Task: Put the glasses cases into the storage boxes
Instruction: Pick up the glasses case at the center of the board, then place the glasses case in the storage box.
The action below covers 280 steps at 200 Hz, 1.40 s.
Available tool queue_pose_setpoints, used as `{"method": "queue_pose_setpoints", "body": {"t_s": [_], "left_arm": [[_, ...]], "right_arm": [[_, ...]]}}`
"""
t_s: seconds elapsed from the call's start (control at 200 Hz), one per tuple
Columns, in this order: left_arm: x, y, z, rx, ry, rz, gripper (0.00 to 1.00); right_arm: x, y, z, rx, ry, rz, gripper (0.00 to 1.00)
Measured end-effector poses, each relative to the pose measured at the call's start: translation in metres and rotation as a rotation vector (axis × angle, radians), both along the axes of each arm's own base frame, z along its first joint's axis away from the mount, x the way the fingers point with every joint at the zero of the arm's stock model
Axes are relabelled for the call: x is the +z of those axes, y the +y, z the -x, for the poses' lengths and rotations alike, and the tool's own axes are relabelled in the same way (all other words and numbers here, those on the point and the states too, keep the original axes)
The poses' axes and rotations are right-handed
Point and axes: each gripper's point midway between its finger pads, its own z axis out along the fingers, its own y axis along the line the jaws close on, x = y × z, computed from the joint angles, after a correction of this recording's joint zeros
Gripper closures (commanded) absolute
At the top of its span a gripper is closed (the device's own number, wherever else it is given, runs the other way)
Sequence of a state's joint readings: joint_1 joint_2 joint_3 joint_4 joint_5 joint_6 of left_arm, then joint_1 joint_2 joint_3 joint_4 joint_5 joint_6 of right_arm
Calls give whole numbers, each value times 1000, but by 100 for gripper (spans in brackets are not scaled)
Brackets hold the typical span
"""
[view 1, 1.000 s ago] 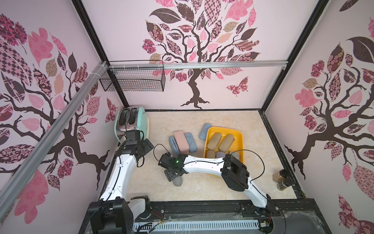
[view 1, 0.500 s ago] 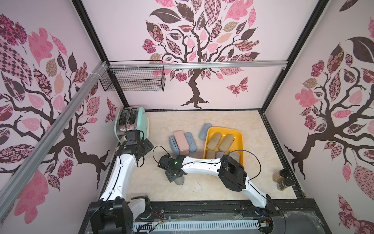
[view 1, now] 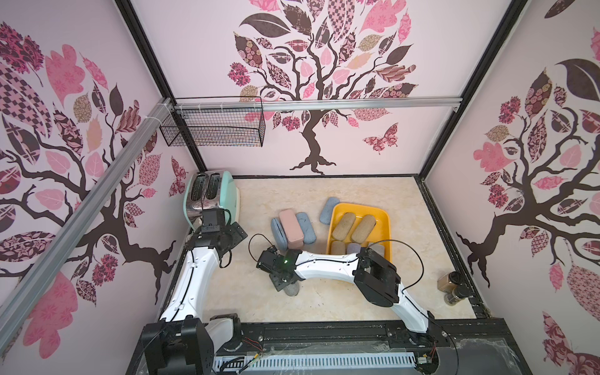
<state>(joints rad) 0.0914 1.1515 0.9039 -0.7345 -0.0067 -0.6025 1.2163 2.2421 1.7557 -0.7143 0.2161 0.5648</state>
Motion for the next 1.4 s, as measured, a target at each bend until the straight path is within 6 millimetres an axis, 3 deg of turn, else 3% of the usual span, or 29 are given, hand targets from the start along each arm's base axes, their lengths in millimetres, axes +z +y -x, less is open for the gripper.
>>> {"method": "queue_pose_setpoints", "body": {"t_s": [0.145, 0.305, 0.395, 0.55, 0.735, 0.885, 1.06, 1.401], "left_arm": [[0, -4, 0, -12, -2, 18, 11], [-2, -8, -2, -26, 1, 38, 12], [-3, -10, -3, -34, 4, 51, 12], [-5, -13, -3, -43, 10, 64, 12], [-9, -20, -5, -70, 23, 81, 13], [-19, -35, -6, -125, 57, 101, 14], [-25, -49, -5, -179, 78, 113, 15], [-25, -52, -5, -188, 78, 118, 15]], "right_arm": [[23, -5, -4, -15, -38, -27, 38], [77, -14, -14, -51, -109, -115, 38], [108, -31, -26, -96, -141, -172, 39], [156, -91, -63, -245, -219, -253, 39], [191, -176, -106, -452, -298, -286, 39], [185, -236, -134, -609, -313, -244, 39], [165, -287, -153, -736, -295, -150, 39], [102, -355, -183, -895, -203, 38, 39]]}}
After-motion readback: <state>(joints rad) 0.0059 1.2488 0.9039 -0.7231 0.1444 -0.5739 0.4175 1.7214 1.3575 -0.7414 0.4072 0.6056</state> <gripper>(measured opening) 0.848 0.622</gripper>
